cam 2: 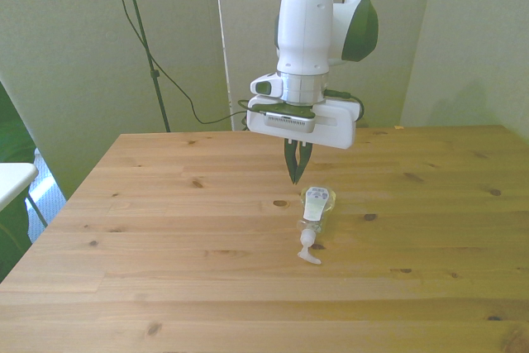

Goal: Knock down the sanitizer

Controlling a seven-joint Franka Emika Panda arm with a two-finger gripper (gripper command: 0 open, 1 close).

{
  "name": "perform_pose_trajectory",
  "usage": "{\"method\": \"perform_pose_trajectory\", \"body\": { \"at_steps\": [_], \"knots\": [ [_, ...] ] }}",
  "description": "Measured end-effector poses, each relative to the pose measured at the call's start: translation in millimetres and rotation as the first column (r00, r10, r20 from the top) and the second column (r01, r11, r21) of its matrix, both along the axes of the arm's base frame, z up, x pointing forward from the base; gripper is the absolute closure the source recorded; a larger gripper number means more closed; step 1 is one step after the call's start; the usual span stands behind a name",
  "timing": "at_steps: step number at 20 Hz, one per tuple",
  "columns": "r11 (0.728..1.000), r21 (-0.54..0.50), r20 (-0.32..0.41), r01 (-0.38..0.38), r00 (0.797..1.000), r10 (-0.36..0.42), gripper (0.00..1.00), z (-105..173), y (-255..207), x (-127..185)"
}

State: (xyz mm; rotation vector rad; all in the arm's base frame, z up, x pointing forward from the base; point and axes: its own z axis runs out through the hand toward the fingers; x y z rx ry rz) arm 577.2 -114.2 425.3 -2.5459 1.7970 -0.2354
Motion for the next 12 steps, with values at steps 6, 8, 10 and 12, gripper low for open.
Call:
{"method": "perform_pose_trajectory", "body": {
  "at_steps": [6, 8, 10, 12],
  "knots": [
    [0.999, 0.001, 0.002, -0.042, 0.999, 0.042, 0.0, 6.0, 6.2, 9.4],
    [0.999, 0.0, -0.001, -0.051, 0.999, 0.051, 0.0, 5.4, 6.8, 9.2],
    [0.998, 0.0, -0.005, -0.058, 0.998, 0.058, 0.0, 4.4, 6.3, 7.6],
    [0.998, 0.002, -0.009, -0.062, 0.998, 0.062, 0.0, 4.1, 6.7, 2.8]
  ]
}}
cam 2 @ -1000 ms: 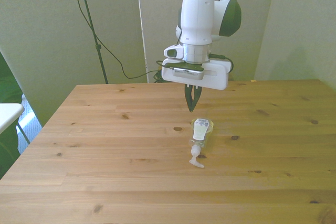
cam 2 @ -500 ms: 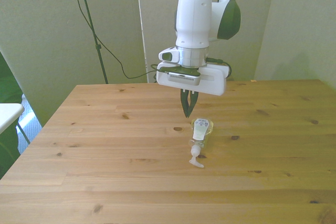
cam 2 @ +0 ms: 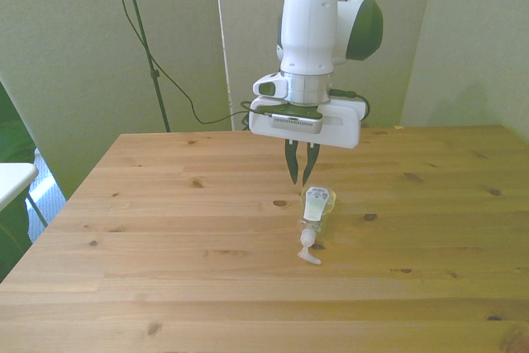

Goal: Knock down the sanitizer

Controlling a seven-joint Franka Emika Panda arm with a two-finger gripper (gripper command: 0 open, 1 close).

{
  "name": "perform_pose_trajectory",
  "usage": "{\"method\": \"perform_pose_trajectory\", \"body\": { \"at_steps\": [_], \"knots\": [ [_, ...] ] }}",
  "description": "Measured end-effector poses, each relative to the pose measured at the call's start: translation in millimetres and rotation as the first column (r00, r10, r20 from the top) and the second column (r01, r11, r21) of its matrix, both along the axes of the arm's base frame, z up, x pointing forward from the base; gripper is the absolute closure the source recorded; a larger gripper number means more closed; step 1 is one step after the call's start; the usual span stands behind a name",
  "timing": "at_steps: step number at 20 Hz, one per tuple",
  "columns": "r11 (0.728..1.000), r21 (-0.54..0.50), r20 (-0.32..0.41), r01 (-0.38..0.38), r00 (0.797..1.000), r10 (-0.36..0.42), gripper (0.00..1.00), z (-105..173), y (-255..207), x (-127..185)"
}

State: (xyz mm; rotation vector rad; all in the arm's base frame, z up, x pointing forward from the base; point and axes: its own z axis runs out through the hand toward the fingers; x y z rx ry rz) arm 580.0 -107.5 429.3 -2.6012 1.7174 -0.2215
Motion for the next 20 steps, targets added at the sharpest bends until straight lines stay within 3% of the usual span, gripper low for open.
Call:
{"method": "perform_pose_trajectory", "body": {
  "at_steps": [20],
  "knots": [
    [0.995, 0.014, -0.018, -0.098, 0.995, 0.099, 0.0, 8.8, 72.4, -71.4]
  ]
}}
